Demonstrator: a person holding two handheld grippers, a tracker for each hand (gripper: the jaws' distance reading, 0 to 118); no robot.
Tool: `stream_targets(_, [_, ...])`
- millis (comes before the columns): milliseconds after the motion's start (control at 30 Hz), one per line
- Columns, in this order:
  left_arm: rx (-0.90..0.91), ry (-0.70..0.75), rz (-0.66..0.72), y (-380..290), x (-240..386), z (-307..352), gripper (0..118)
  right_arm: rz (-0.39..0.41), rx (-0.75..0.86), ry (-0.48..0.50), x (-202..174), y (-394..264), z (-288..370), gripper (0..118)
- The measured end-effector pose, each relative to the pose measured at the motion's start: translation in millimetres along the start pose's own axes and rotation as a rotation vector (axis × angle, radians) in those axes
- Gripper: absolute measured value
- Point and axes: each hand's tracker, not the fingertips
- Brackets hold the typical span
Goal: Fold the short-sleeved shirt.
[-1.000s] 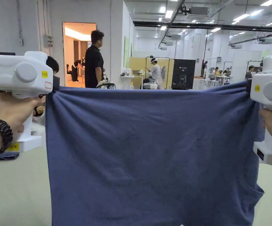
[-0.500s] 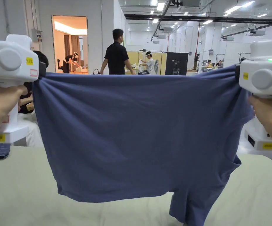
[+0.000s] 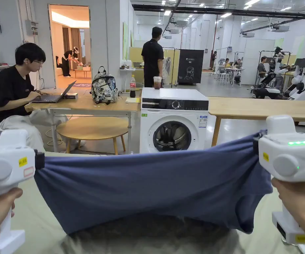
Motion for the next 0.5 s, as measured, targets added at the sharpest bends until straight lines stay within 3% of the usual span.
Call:
stream_targets(133, [-0.035, -0.014, 0.023, -44, -13, 32, 0, -0.014, -0.047, 0.012, 5, -37, 37, 0])
stream_targets(500, [-0.14, -0.033, 0.045, -154, -23, 128, 0, 0.062, -0.195, 0.044, 7, -137, 126, 0])
